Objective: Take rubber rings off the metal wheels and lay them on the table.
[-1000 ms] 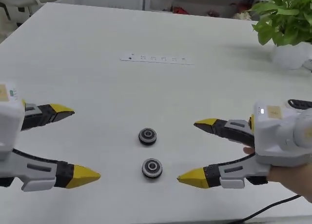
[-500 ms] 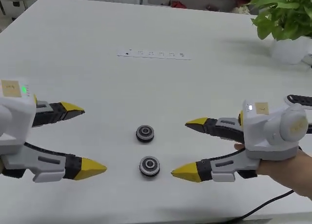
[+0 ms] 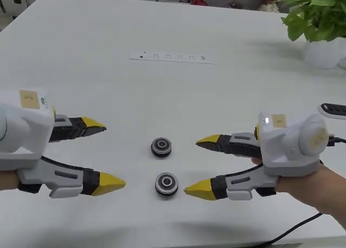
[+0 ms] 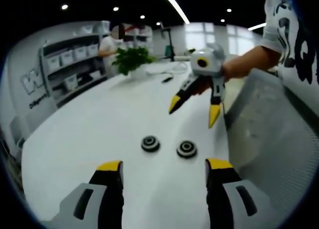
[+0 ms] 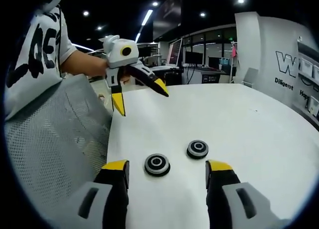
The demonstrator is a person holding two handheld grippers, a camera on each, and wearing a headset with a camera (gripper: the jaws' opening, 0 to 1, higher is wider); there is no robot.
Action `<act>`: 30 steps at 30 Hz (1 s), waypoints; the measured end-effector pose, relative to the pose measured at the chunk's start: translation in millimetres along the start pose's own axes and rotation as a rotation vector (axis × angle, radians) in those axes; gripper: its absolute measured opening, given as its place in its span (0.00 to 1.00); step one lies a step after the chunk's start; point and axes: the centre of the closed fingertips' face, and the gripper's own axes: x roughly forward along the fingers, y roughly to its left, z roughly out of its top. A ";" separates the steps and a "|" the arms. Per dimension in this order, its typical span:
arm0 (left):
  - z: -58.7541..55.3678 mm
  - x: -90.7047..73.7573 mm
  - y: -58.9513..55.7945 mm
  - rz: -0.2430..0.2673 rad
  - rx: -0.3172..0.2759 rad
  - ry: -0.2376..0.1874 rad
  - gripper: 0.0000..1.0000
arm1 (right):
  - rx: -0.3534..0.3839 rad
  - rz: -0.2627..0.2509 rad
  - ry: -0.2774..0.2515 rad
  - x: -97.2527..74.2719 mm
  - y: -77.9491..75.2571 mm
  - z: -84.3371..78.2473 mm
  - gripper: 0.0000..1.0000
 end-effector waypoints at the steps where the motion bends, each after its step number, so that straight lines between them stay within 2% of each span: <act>1: 0.8 0.9 0.5 -0.002 -0.008 -0.004 0.68 | 0.000 0.005 0.000 0.8 0.7 -0.2 0.58; 10: -0.8 14.1 -2.8 -0.036 0.000 0.013 0.65 | -0.001 0.032 0.012 8.0 3.7 -4.5 0.54; 17: 2.0 25.0 -7.5 -0.069 0.002 0.016 0.62 | -0.003 0.049 0.031 14.0 5.7 -11.6 0.49; 23: 0.0 36.7 -8.8 -0.095 0.011 0.035 0.60 | 0.016 0.053 0.027 18.4 4.4 -15.8 0.46; 30: -3.2 48.4 -15.9 -0.130 0.013 0.049 0.56 | 0.021 0.070 0.031 24.2 5.4 -18.9 0.43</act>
